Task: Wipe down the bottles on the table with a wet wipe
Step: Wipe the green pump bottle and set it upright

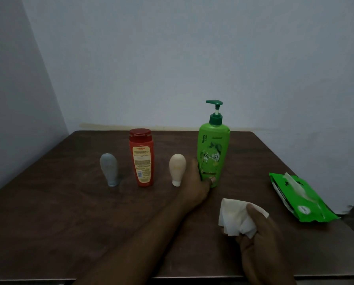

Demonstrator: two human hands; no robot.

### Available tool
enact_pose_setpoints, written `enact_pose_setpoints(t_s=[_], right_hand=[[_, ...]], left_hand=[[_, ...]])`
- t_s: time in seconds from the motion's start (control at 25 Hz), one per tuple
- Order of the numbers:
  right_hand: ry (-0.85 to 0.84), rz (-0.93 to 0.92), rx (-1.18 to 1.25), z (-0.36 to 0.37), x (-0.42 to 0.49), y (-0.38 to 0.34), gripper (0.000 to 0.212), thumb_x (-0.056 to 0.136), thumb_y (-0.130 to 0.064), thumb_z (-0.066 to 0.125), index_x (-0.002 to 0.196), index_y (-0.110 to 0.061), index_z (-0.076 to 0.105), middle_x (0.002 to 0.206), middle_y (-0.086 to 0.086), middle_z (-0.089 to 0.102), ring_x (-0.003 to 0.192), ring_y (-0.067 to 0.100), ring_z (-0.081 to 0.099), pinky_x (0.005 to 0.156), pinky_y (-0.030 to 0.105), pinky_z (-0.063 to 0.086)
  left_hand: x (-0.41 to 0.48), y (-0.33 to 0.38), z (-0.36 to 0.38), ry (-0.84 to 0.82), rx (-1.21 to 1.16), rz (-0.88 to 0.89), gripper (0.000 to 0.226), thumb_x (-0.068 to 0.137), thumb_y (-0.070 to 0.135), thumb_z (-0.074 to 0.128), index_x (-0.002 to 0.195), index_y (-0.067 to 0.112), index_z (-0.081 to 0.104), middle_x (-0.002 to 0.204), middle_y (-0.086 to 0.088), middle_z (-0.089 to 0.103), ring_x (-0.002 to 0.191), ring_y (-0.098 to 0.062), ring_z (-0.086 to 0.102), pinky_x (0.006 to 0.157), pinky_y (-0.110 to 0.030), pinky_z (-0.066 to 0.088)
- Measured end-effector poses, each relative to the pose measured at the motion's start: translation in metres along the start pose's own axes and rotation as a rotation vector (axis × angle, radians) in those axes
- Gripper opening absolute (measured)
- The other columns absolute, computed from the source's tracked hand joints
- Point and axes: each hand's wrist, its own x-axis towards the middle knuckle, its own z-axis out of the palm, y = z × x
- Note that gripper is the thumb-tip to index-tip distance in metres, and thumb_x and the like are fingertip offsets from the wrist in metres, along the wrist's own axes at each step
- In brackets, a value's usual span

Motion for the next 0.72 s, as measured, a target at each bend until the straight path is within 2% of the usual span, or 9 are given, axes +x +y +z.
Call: enact_pose_setpoints(t_s=[0.24, 0.4, 0.56, 0.72], right_hand=[[0.019, -0.007, 0.033, 0.001, -0.002, -0.002, 0.007, 0.094, -0.010, 0.059, 0.091, -0.016, 0.062, 0.097, 0.006, 0.063, 0.086, 0.022, 0.060, 0.044, 0.033, 0.056], [-0.002, -0.006, 0.030, 0.002, -0.007, -0.005, 0.006, 0.094, -0.010, 0.060, 0.091, -0.015, 0.062, 0.097, 0.006, 0.064, 0.087, 0.022, 0.061, 0.060, 0.039, 0.054], [-0.001, -0.015, 0.028, 0.002, -0.008, -0.004, 0.007, 0.094, -0.009, 0.060, 0.092, -0.016, 0.062, 0.096, 0.006, 0.064, 0.086, 0.022, 0.061, 0.043, 0.031, 0.055], [-0.003, -0.026, 0.025, 0.002, -0.008, -0.003, 0.008, 0.094, -0.009, 0.059, 0.092, -0.015, 0.063, 0.096, 0.005, 0.065, 0.088, 0.022, 0.062, 0.045, 0.033, 0.056]], left_hand=[[0.017, -0.004, 0.008, 0.019, -0.002, -0.017, 0.044, 0.086, 0.018, 0.078, 0.118, 0.028, 0.049, 0.119, 0.006, 0.066, 0.110, -0.011, 0.064, 0.099, -0.043, 0.056], [0.016, -0.002, 0.007, 0.012, -0.009, -0.021, 0.047, 0.087, 0.016, 0.079, 0.122, 0.025, 0.048, 0.120, 0.006, 0.065, 0.111, -0.009, 0.063, 0.099, -0.040, 0.056], [0.009, -0.002, 0.007, 0.010, 0.016, 0.014, 0.049, 0.087, 0.018, 0.079, 0.123, 0.027, 0.047, 0.122, 0.007, 0.063, 0.113, -0.008, 0.062, 0.100, -0.038, 0.054], [0.004, -0.001, 0.007, 0.040, 0.042, 0.049, 0.048, 0.087, 0.018, 0.077, 0.123, 0.027, 0.047, 0.120, 0.008, 0.062, 0.112, -0.008, 0.061, 0.098, -0.038, 0.054]])
